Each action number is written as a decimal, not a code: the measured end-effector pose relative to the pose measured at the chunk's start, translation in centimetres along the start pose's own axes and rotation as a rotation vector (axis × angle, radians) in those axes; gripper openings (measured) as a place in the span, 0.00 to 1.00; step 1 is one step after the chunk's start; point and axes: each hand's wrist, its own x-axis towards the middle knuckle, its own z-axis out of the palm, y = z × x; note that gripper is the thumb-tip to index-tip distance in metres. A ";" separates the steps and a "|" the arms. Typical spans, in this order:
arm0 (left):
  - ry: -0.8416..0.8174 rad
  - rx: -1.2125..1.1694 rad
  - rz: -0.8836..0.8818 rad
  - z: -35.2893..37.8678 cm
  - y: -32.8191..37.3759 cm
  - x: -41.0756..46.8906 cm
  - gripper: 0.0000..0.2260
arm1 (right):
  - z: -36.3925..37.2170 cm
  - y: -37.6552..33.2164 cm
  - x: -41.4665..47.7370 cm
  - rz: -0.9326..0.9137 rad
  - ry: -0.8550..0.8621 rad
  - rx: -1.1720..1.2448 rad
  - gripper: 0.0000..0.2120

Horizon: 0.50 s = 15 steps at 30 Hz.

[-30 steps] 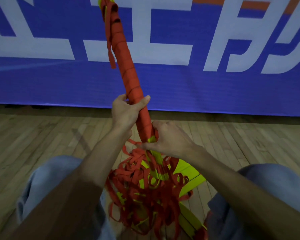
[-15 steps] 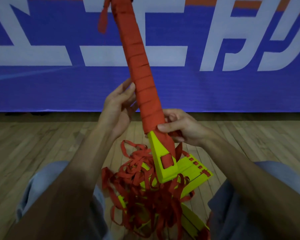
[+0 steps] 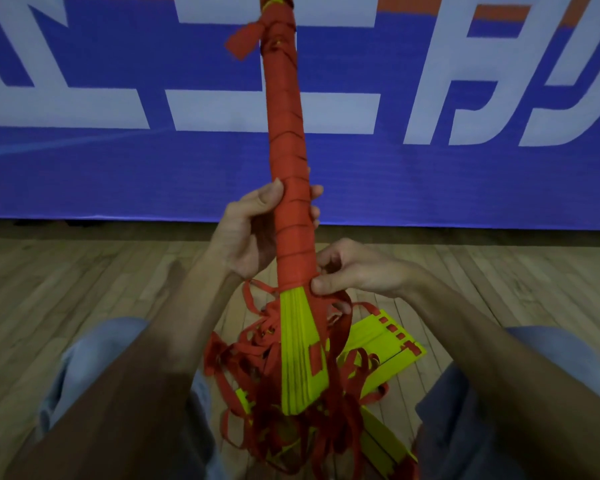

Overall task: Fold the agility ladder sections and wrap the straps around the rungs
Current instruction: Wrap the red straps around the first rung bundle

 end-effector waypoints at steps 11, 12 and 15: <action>0.448 0.398 0.085 -0.2 -0.1 1.0 0.18 | 0.4 0.3 0.0 0.079 0.047 -0.189 0.18; 0.494 0.415 0.096 -0.4 -0.5 1.1 0.16 | 0.8 0.4 0.1 0.100 0.075 -0.218 0.17; 0.615 0.437 0.129 -0.9 -1.6 1.7 0.15 | 2.0 0.6 0.6 0.097 0.213 -0.332 0.11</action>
